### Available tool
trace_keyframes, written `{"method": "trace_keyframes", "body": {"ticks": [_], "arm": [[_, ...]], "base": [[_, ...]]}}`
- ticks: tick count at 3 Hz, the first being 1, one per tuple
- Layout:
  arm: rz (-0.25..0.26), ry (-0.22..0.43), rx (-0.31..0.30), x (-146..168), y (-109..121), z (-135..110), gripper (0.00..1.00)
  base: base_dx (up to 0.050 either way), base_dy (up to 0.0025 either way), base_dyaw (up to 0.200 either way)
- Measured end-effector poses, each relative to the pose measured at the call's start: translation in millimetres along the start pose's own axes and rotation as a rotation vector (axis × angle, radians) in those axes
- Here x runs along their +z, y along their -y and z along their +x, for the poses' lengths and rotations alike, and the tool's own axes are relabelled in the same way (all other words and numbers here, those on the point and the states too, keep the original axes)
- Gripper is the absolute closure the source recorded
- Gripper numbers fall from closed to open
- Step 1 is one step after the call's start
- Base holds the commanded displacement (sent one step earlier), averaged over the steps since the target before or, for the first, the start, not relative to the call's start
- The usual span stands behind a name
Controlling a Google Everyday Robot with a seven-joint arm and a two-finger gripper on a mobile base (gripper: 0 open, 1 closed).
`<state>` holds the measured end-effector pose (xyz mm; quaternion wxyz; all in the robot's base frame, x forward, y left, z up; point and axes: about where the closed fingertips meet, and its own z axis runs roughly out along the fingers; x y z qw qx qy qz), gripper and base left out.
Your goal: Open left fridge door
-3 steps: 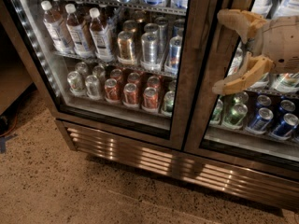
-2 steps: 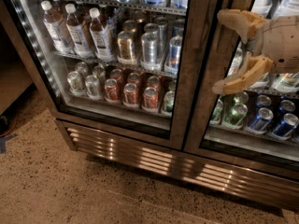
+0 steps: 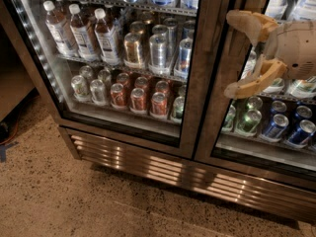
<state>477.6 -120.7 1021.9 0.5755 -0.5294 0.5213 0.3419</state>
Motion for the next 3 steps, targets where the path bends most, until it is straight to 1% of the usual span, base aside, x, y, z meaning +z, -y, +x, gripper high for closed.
{"method": "trace_keyframes", "body": {"ticks": [1,2,3], "arm": [[-0.002,-0.001,0.000,0.8,-0.2,-0.3,0.00],[0.054,-0.014,0.012,2.6,4.5,0.6,0.00],[0.141,-0.051,0.011,3.4,12.5,3.8,0.00]], "base": [[0.000,0.00000,0.000],[0.000,0.00000,0.000],[0.000,0.00000,0.000]]}}
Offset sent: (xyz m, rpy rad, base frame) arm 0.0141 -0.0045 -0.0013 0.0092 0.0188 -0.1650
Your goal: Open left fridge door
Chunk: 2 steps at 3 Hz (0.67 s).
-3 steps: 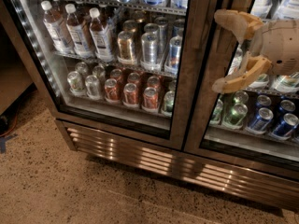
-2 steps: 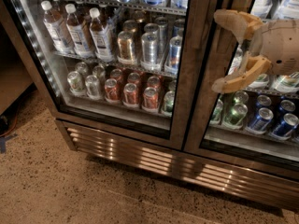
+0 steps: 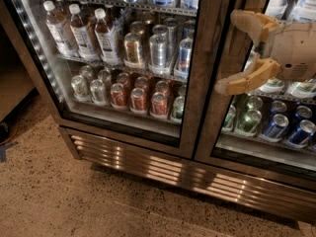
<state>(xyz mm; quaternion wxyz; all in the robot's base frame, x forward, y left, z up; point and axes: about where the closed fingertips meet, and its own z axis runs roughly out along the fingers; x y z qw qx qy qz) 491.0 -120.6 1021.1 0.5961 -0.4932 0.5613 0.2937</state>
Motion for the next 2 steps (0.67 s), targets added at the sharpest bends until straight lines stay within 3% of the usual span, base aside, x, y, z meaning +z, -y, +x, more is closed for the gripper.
{"method": "trace_keyframes", "body": {"ticks": [1,2], "arm": [[0.000,0.000,0.000,0.0,0.0,0.0,0.00],[0.000,0.000,0.000,0.0,0.0,0.0,0.00]], "base": [[0.000,0.00000,0.200],[0.000,0.00000,0.000]]}}
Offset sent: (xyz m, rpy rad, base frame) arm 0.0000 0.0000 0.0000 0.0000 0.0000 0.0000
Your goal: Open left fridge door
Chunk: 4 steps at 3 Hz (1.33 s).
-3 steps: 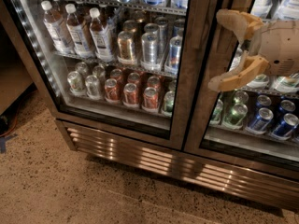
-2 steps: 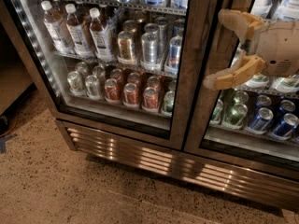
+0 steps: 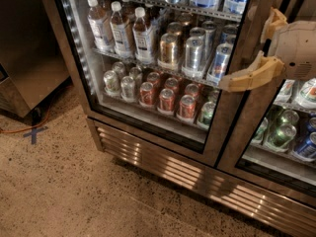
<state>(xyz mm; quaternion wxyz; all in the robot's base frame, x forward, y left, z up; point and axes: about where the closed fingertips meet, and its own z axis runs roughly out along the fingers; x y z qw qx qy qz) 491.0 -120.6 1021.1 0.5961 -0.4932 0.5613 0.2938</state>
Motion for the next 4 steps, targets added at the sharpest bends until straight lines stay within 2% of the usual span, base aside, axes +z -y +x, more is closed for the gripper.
{"method": "trace_keyframes", "body": {"ticks": [1,4], "arm": [[0.000,0.000,0.000,0.0,0.0,0.0,0.19],[0.000,0.000,0.000,0.1,-0.1,-0.1,0.89]], "base": [[0.000,0.00000,0.000],[0.000,0.00000,0.000]]}}
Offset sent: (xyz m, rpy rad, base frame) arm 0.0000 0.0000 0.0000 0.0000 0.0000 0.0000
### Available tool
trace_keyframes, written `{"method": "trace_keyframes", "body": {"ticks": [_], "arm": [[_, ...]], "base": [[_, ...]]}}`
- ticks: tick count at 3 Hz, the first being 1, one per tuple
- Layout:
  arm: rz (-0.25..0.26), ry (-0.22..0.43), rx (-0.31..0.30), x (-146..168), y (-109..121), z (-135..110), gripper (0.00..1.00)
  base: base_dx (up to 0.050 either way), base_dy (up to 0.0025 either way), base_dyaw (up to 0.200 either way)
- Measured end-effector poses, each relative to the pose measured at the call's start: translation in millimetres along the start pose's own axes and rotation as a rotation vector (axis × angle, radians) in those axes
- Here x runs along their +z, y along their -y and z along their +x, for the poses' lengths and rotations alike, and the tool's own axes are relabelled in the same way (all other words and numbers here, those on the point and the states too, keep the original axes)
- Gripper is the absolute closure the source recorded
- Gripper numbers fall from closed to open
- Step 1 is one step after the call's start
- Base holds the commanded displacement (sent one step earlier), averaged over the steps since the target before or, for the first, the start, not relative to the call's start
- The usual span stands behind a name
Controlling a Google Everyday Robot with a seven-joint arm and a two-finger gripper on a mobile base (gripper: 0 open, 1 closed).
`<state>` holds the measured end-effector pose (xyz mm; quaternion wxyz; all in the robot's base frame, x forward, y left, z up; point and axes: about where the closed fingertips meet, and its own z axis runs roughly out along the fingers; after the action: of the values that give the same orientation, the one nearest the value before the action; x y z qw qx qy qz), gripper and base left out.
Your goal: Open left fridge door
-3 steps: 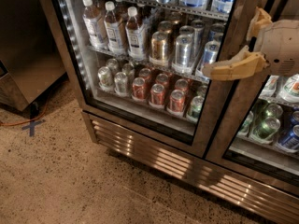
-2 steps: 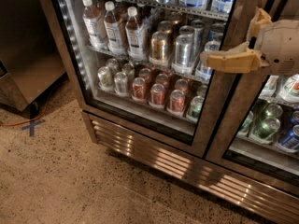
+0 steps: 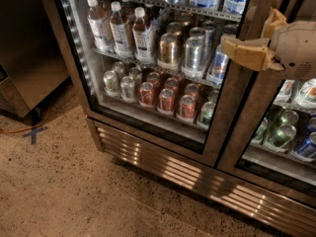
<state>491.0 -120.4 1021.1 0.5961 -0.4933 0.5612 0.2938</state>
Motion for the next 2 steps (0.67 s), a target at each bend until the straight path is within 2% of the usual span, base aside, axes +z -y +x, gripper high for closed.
{"method": "trace_keyframes", "body": {"ticks": [1,2], "arm": [[0.000,0.000,0.000,0.1,0.0,0.0,1.00],[0.000,0.000,0.000,0.1,0.0,0.0,1.00]], "base": [[0.000,0.00000,0.000],[-0.050,0.00002,0.000]]}}
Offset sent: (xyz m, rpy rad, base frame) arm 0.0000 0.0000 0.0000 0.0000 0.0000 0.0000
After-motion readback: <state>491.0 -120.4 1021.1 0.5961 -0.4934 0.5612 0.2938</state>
